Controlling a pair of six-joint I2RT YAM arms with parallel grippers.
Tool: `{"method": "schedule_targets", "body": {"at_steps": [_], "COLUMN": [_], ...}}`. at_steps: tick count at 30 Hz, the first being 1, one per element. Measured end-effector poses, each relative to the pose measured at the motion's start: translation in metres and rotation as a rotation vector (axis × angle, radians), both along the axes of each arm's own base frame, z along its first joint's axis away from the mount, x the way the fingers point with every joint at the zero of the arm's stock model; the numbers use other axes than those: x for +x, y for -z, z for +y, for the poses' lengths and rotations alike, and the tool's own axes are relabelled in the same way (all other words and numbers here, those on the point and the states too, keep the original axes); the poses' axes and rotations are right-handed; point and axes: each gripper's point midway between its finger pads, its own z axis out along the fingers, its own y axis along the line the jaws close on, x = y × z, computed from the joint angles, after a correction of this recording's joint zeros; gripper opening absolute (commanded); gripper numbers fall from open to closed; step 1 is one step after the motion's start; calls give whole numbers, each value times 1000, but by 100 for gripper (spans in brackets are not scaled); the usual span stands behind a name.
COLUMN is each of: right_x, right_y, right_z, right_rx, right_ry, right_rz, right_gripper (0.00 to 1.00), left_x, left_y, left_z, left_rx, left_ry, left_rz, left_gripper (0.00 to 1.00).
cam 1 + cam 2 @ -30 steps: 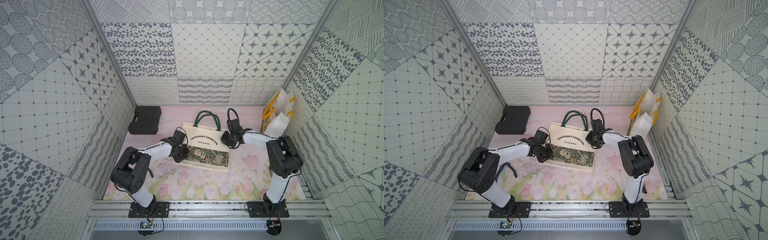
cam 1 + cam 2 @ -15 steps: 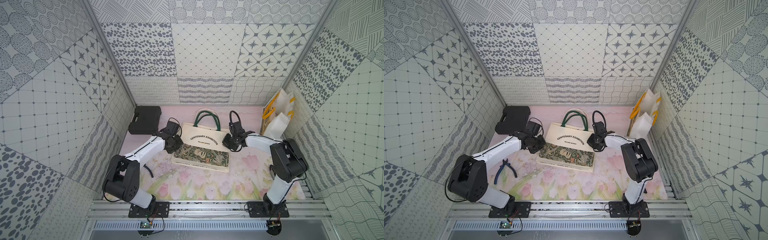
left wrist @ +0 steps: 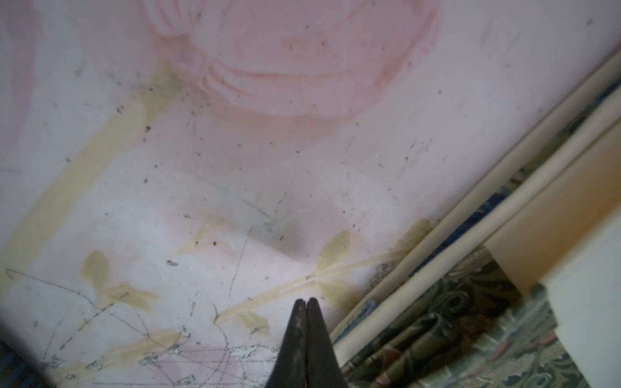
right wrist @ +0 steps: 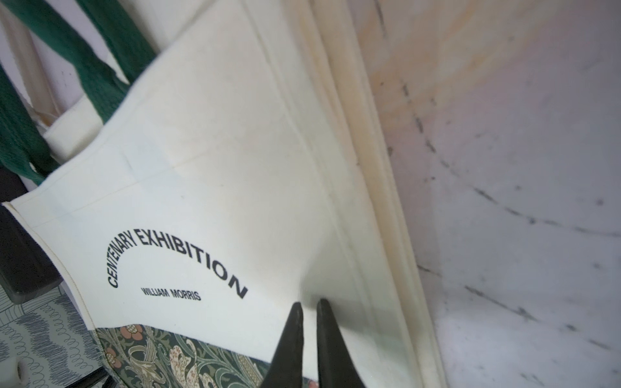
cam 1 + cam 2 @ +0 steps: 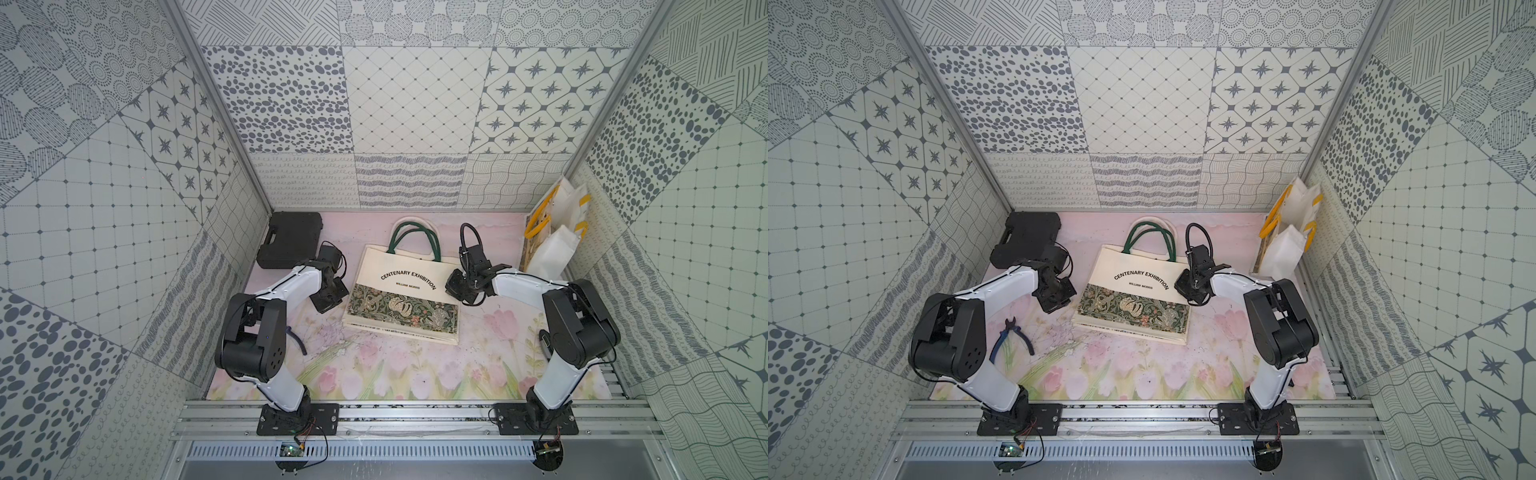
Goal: Put away the canvas bag
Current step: Adjust the canvas bag at the center of the board.
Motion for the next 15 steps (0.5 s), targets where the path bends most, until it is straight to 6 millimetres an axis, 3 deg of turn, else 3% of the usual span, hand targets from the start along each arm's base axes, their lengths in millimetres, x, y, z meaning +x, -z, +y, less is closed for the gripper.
{"method": "schedule_targets", "body": {"at_steps": [9,15], "right_x": [-2,-3], "right_y": [-1,0], "right_z": [-1,-1], "right_rx": [-1,-2], "right_ry": [0,0], "right_rz": [1,3], "right_gripper": [13,13], "left_x": [-23,-44], "left_y": [16,13], "left_z": [-8,-23], "left_rx": [-38,-70], "left_ry": [21,64], "left_rz": [91,109], "left_gripper": [0,0]}}
